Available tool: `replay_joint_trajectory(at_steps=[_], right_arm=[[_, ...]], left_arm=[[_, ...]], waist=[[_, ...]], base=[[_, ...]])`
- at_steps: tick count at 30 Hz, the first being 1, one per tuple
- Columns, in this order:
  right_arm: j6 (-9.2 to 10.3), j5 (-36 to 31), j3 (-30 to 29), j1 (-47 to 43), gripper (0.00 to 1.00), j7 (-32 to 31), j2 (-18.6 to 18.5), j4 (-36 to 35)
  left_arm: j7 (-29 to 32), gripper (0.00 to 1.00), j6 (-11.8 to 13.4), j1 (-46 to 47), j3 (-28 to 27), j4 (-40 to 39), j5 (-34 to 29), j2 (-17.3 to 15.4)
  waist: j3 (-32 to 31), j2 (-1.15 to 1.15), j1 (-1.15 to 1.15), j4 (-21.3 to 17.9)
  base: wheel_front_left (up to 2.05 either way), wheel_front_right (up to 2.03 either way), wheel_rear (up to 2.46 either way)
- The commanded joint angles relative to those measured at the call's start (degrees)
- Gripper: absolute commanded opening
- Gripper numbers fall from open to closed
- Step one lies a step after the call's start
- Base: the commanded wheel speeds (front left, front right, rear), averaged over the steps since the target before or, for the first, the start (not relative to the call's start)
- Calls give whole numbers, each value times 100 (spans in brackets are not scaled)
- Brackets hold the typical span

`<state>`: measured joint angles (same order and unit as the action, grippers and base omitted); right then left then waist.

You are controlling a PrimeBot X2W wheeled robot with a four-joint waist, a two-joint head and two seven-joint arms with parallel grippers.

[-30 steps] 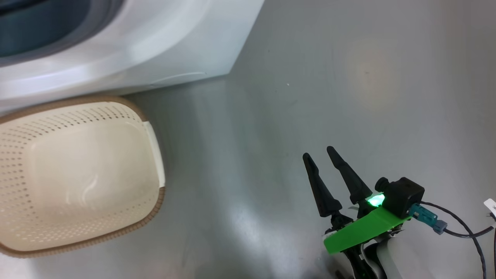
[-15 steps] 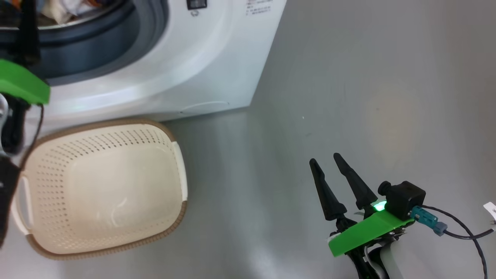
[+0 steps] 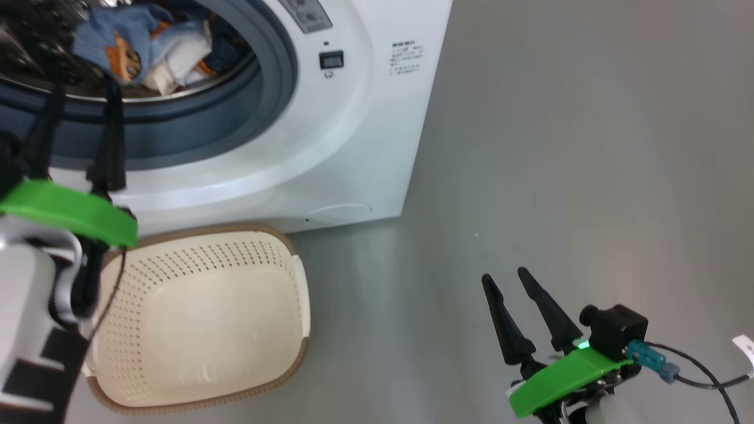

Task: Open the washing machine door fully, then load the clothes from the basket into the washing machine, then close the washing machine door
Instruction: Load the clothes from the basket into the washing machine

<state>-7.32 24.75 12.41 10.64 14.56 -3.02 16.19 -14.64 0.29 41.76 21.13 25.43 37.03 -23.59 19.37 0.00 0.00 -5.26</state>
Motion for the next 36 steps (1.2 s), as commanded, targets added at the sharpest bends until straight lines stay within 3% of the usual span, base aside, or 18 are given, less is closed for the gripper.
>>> replay_joint_trajectory(at_steps=[1, 23, 36], right_arm=[[-17, -55, 105, -156, 100, 44, 14, -70], [-17, -128, -173, -759, 100, 44, 14, 11], [-17, -265, -302, -874, 100, 44, 14, -101]], left_arm=[[-35, 100, 62, -166, -277, -249, -66, -200], [-36, 100, 615, -2502, -1096, -1801, -713, -34], [-36, 100, 587, -3635, -1696, -2192, -1171, 136]], waist=[[-322, 0, 0, 121], [-1381, 0, 0, 339], [-1592, 0, 0, 370]], base=[[0, 0, 0], [0, 0, 0], [0, 0, 0]])
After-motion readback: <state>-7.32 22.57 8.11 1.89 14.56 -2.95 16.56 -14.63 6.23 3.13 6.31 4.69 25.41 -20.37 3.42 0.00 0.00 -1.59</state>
